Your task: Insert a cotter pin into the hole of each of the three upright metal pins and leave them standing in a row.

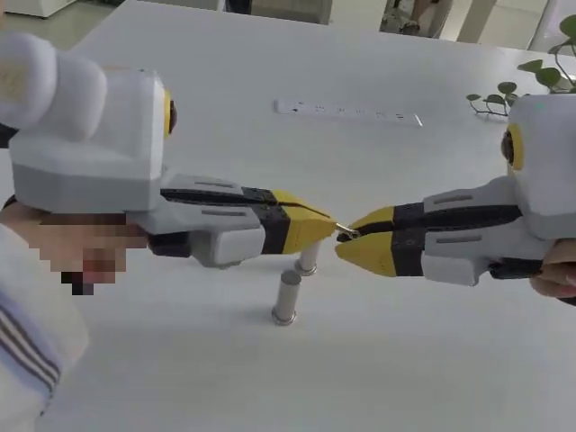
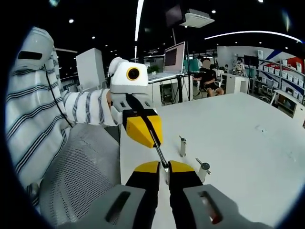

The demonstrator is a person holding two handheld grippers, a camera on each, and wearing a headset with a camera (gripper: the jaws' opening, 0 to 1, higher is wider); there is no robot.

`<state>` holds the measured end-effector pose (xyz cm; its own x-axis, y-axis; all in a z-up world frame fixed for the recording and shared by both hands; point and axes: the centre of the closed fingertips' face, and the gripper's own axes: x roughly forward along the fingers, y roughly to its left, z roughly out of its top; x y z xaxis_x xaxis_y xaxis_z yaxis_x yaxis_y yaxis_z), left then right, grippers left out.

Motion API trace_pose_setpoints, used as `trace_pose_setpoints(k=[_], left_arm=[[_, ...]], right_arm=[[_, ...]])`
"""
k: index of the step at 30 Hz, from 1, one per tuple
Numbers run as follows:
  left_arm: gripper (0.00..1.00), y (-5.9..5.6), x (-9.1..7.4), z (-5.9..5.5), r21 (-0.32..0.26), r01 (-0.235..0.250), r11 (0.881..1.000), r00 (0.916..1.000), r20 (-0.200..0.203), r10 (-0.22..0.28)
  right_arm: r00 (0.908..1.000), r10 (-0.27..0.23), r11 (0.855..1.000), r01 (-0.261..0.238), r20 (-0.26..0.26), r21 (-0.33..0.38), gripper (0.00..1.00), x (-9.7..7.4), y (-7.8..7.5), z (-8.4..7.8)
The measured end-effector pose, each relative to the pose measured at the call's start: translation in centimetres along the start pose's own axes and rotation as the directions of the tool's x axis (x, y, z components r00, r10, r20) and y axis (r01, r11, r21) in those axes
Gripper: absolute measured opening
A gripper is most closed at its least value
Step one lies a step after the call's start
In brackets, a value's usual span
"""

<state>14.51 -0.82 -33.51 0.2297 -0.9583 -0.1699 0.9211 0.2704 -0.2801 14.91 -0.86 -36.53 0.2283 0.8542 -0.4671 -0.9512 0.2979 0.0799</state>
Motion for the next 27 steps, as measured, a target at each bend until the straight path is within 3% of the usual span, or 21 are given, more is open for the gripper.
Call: trace_pose_setpoints(k=[2,12,16,19,23,26,27], left_arm=[[0.00,-0.5,0.4,-0.1,0.025,0.010,1.000,0.9999,-0.009,-0.010],[0.00,-0.7,0.5,-0.5,0.069,0.053,0.996,0.9983,-0.026,-0.052],[0.00,0.6,-0.3,-1.3,0.095,0.059,0.994,0.9972,-0.051,-0.054],[0.00,0.6,-0.2,-1.8,0.114,0.057,0.992,0.9964,-0.070,-0.049],[0.00,0.4,-0.2,-1.8,0.129,0.057,0.990,0.9966,-0.066,-0.049],[0.00,0.8,-0.2,-1.8,0.182,0.049,0.982,0.9964,-0.078,-0.035],[0.00,0.9,-0.2,-1.9,0.219,0.048,0.974,0.9961,-0.082,-0.031]], right_arm=[[1.0000,0.004,1.000,-0.004,0.000,-0.003,0.00,-0.1,0.3,0.0],[0.9993,0.035,0.999,-0.035,-0.013,-0.015,0.00,-0.4,1.5,-0.2],[0.9992,0.037,0.999,-0.037,-0.016,-0.016,0.00,-0.5,1.7,-0.3],[0.9991,0.040,0.999,-0.040,-0.013,-0.015,0.00,-0.7,1.5,-0.2],[0.9988,0.044,0.998,-0.045,-0.019,-0.039,0.00,-0.6,1.8,-0.2],[0.9989,0.041,0.998,-0.042,-0.023,-0.050,0.00,-0.5,1.4,-0.2],[0.9989,0.039,0.998,-0.040,-0.025,-0.056,0.00,-0.5,1.4,-0.2]])
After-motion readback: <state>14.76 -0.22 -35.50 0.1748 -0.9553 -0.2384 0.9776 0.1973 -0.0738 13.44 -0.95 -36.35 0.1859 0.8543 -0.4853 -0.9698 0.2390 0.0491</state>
